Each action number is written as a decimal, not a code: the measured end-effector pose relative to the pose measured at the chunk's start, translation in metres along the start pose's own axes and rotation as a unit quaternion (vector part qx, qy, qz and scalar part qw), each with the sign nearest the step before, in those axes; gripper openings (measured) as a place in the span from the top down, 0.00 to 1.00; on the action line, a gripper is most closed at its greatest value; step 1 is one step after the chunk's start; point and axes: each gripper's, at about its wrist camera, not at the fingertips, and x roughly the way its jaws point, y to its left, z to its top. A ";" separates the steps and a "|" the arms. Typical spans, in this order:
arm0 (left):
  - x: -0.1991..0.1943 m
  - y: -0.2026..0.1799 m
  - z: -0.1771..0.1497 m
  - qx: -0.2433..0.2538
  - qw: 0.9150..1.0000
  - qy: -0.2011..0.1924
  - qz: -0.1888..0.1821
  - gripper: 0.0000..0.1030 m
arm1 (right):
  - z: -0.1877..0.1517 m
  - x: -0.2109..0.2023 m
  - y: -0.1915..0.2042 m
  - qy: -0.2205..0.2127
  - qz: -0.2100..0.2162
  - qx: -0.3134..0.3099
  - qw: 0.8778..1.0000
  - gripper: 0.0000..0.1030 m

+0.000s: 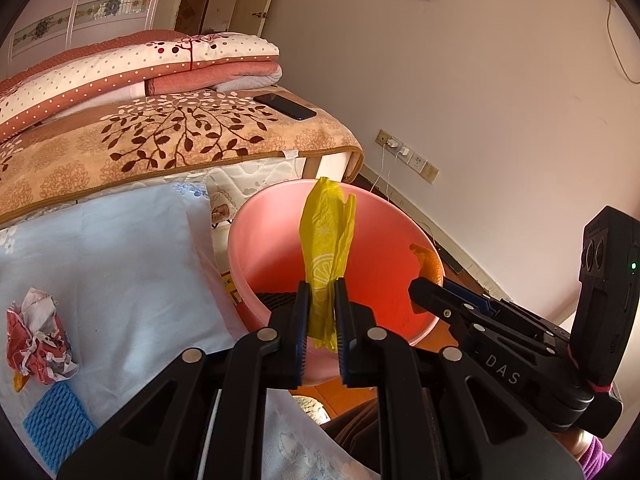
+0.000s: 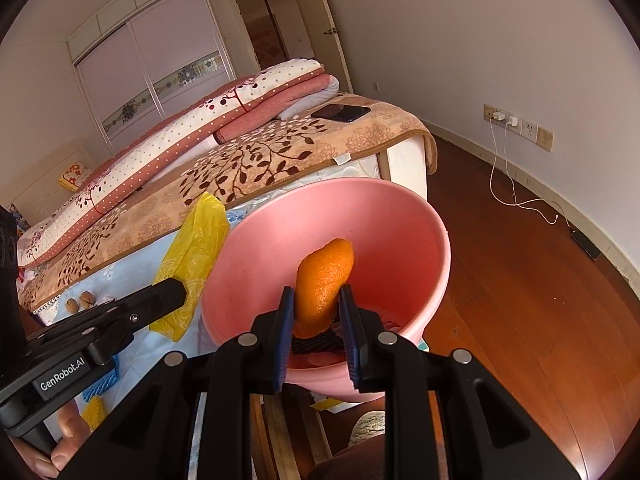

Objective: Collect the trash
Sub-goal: 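Carry the yellow bag and orange item in both tools over the pink bucket, then open both tools to drop the yellow bag and orange item into the bucket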

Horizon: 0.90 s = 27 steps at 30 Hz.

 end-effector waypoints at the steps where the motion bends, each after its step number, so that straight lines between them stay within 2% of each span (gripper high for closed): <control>1: 0.003 -0.001 0.000 0.000 1.000 0.001 -0.002 0.88 | 0.000 0.002 -0.001 0.001 -0.001 0.001 1.000 0.79; 5: 0.011 -0.002 0.002 -0.003 1.000 0.007 -0.011 0.88 | 0.001 0.008 -0.006 0.003 -0.002 0.004 1.000 0.78; 7: 0.013 -0.001 0.002 -0.005 1.000 0.011 -0.012 0.82 | 0.001 0.009 -0.008 0.003 -0.003 0.006 1.000 0.78; 10: 0.016 0.003 0.002 -0.016 1.000 0.017 -0.010 0.68 | 0.001 0.012 -0.008 0.003 -0.004 0.007 1.000 0.77; 11: 0.017 0.004 0.002 -0.021 1.000 0.019 -0.012 0.67 | 0.000 0.012 -0.009 0.003 -0.005 0.007 1.000 0.77; 14: 0.016 0.007 0.002 -0.027 0.999 0.019 -0.013 0.67 | 0.000 0.012 -0.009 0.002 -0.005 0.009 1.000 0.77; 18: 0.011 0.009 0.002 -0.025 1.000 0.012 -0.010 0.67 | -0.001 0.011 -0.009 -0.002 -0.011 0.011 1.000 0.64; 24: -0.001 0.010 -0.001 -0.022 1.000 0.000 -0.005 0.67 | -0.002 0.004 -0.006 -0.009 -0.014 0.008 1.000 0.56; 27: -0.010 0.010 -0.001 -0.018 1.000 -0.009 -0.001 0.67 | -0.003 -0.003 -0.001 -0.013 -0.009 0.004 1.000 0.54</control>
